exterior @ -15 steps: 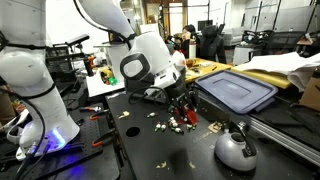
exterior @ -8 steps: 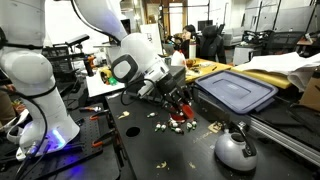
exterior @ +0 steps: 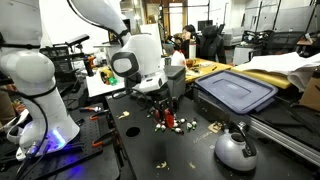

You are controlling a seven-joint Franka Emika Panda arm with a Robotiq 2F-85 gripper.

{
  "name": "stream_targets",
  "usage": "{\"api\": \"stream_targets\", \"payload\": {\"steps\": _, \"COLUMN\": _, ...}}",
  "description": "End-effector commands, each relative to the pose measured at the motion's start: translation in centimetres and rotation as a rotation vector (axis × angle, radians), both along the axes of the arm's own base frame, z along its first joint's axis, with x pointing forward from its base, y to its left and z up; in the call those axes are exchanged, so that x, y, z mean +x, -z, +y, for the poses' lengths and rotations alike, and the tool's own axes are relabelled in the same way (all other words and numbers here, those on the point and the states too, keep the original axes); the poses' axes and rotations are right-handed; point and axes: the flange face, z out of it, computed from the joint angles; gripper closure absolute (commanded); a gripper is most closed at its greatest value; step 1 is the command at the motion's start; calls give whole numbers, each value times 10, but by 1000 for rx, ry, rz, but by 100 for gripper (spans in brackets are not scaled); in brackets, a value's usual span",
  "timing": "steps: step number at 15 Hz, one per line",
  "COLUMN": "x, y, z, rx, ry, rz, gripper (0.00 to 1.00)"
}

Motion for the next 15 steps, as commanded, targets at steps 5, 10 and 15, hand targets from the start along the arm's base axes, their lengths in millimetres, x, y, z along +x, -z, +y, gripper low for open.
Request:
{"api": "stream_targets", "payload": {"steps": 5, "x": 13, "y": -32, "z": -34, "rx": 332, "ry": 199, "rz": 72, "gripper": 93}}
{"api": "stream_targets", "payload": {"steps": 10, "x": 24, "y": -19, "z": -42, "rx": 549, "ry": 350, "rz": 102, "gripper": 93}}
{"api": "stream_targets", "payload": {"steps": 15, "x": 33, "y": 9, "z": -48, "rx": 779, "ry": 510, "rz": 75, "gripper": 93}}
